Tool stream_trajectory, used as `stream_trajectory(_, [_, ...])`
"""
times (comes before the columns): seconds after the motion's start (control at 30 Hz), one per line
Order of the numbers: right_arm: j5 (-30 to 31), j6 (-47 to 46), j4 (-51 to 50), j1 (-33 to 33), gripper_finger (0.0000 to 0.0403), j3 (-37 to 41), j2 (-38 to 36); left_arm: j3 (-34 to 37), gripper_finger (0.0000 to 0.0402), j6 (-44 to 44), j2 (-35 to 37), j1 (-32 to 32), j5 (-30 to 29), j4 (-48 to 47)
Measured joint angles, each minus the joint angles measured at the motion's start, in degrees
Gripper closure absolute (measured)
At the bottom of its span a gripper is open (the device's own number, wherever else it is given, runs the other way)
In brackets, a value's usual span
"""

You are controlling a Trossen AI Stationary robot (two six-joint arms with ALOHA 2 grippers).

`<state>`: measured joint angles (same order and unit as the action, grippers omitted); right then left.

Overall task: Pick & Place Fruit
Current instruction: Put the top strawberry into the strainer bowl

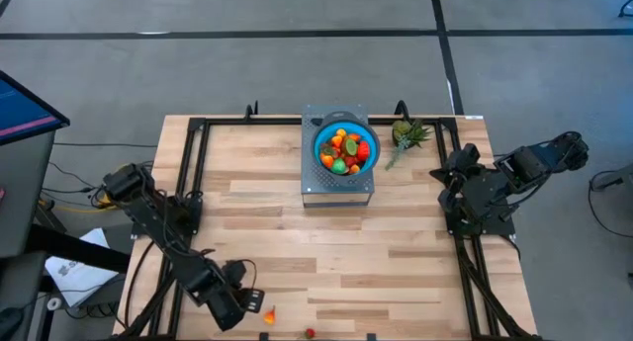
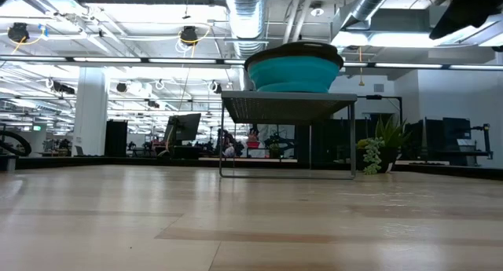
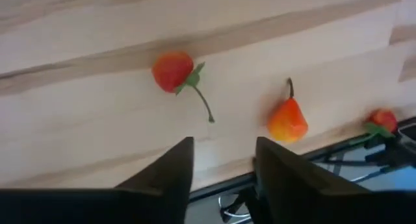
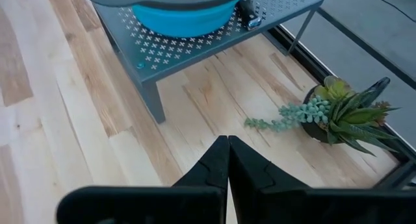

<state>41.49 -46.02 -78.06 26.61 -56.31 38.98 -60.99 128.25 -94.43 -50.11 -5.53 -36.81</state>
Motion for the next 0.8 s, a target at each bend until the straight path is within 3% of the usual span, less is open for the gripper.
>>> stream_trajectory(0.13, [0.03, -0.09, -1.46, 0.0, 0.0403, 0.0, 0.0, 0.0, 0.0214, 1.0, -2.2, 0.0, 0.01, -0.03])
stream_trajectory(0.27, [0.06, -0.07, -1.66, 0.0, 0.0403, 0.0, 0.0, 0.0, 0.021, 1.63, -4.77, 0.04, 0.02, 0.39])
stream_trajectory(0.8, [0.43, 0.07, -1.66, -0.01, 0.0403, 0.02, 0.0, 0.0, 0.0288, 2.27, -9.46, 1.66, -0.08, 2.58])
